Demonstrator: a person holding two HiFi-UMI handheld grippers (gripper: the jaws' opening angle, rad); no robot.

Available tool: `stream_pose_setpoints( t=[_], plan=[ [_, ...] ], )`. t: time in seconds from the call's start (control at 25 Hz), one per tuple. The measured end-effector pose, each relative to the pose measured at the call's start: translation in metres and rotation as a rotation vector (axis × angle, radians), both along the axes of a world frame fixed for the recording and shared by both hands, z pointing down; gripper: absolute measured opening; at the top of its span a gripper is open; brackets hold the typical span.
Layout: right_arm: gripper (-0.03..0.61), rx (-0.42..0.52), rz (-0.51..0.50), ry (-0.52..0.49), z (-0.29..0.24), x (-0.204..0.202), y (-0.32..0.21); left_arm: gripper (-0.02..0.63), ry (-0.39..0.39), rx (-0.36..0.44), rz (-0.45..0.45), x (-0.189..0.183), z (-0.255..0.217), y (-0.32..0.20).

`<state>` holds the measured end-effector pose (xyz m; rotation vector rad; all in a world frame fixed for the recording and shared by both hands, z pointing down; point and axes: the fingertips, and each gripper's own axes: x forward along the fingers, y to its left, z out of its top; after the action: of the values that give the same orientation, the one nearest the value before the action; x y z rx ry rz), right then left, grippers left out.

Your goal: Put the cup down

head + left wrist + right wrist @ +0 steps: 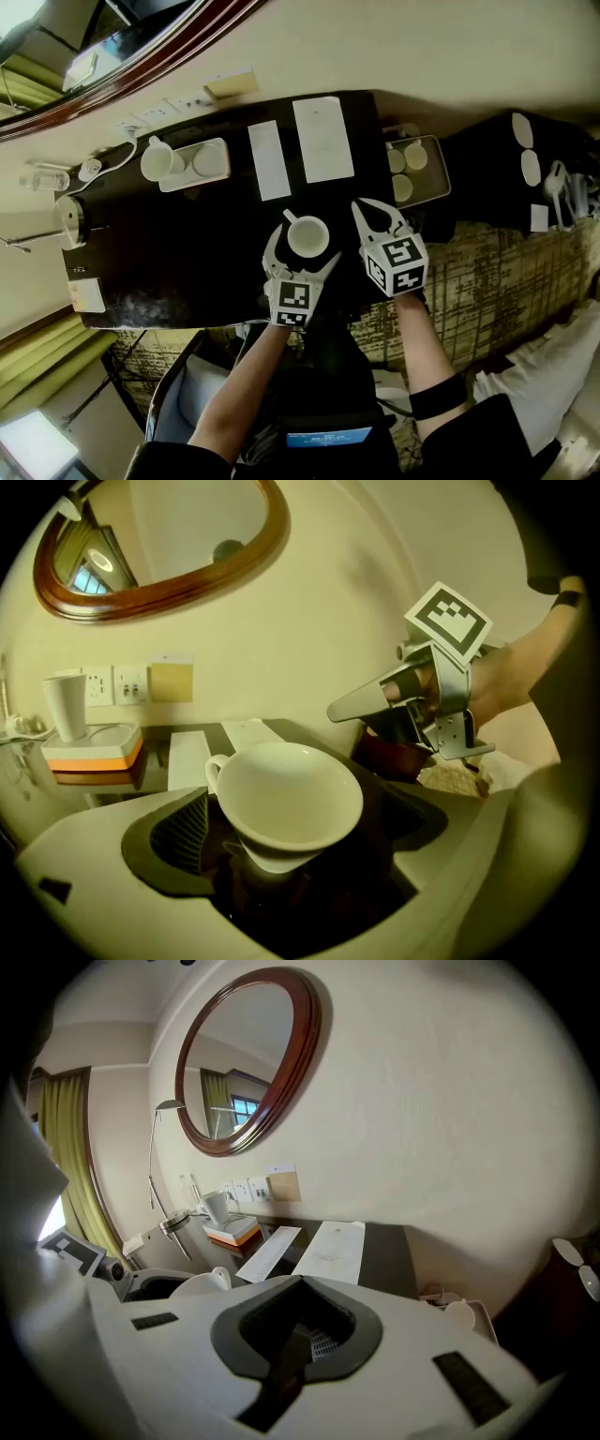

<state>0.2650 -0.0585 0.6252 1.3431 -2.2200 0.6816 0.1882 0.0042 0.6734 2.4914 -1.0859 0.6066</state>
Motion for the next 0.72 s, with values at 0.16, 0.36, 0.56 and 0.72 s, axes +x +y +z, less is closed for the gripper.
stream_pose_setpoints(
  t=[0.16, 0.36, 0.56, 0.72],
  plan=[
    [0.005, -0.009, 0.005, -0.003, 0.01, 0.006, -0.004, 0.551, 0.019, 0.022, -0.051, 0.007, -0.006, -0.013],
    [0.005, -0.013, 0.001, -0.012, 0.017, 0.01, -0.011, 0.523, 0.014, 0.018, -0.12, 0.008, -0.009, -0.025],
    [0.005, -0.026, -0.002, -0.013, 0.024, 0.009, -0.013, 0.451, -0.016, 0.056, -0.095, 0.008, -0.006, -0.028],
    [0.005, -0.034, -0.009, -0.017, 0.028, 0.004, -0.013, 0.44, -0.002, 0.05, -0.084, 0.009, -0.009, -0.028]
  ],
)
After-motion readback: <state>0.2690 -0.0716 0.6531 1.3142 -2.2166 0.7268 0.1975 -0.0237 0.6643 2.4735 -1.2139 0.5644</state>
